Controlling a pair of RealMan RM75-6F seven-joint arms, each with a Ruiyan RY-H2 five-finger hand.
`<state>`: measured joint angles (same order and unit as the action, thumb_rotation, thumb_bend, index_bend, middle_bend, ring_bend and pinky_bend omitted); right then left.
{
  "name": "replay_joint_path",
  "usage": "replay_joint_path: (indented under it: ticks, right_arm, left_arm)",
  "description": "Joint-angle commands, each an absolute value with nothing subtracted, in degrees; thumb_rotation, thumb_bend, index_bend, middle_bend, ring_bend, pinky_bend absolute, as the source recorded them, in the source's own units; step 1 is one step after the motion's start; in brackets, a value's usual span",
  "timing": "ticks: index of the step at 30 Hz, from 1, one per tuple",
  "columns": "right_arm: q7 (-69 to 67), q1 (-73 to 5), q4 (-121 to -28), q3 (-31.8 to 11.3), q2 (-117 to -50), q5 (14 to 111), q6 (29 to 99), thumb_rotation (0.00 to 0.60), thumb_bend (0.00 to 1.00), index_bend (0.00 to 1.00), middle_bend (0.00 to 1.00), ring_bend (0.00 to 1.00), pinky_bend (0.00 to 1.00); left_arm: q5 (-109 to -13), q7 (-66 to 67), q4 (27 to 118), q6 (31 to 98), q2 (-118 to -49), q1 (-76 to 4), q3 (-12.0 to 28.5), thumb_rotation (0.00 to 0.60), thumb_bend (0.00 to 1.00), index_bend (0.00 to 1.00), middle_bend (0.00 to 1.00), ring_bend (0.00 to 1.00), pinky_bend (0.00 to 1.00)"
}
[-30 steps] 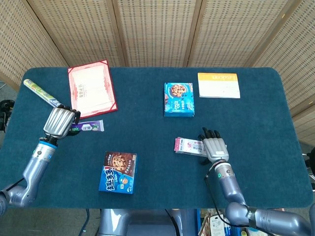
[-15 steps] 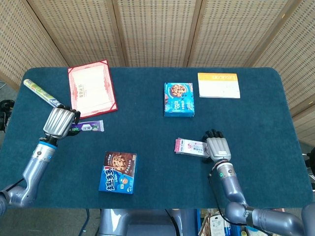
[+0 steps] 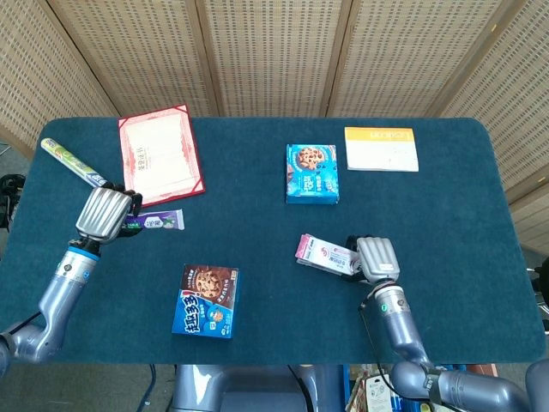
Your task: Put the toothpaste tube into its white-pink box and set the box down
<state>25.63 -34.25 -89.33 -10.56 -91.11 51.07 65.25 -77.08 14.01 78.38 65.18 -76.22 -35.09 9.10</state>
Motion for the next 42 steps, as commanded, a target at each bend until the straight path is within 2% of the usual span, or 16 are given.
replay_joint_path:
  ticks: [1,14,24,35,42]
  right_arm:
    - [21.57,-33.66,-92.57,-12.38,-89.95,50.45,63.8,0.6,0.11,0.58,0.52,0.42,0.54]
    - [5.75,-32.26,-99.43,-15.73,-85.54,54.15,57.02,0.6,0.11,0.59,0.52,0.42,0.54]
    - [1.64,-32.52,-98.58,-15.74,-87.23,59.84,58.3,0.6,0.11,0.61,0.54,0.43,0.54]
    - [-2.25,-32.1,-93.48,-15.66,-91.68,64.61,62.44,0.6,0.11,0.66,0.57,0.45,0.54]
    - [-2.62,-32.27,-91.67,-14.78,-93.28,66.87,63.18,0.6,0.11,0.66,0.57,0.45,0.54]
  left_arm:
    - [-77.33,13.78,79.64,65.38,-75.41,-35.16,9.37,0.6,0.34,0.86,0.65,0.51,0.46]
    - [-78.17,14.31,83.18,65.66,-74.22,-35.86,9.92,0.6,0.34,0.86,0.65,0.51,0.46]
    - [-78.59,15.93,88.14,65.88,-73.69,-36.75,10.57,0.6,0.34,0.86,0.65,0.51,0.46]
    - [-78.56,16.24,88.93,66.06,-73.89,-36.91,10.49,0.6,0.34,0.86,0.65,0.51,0.46]
    - [-77.68,15.44,90.85,63.42,-73.17,-37.95,10.47,0.6,0.34,0.86,0.65,0.51,0.46]
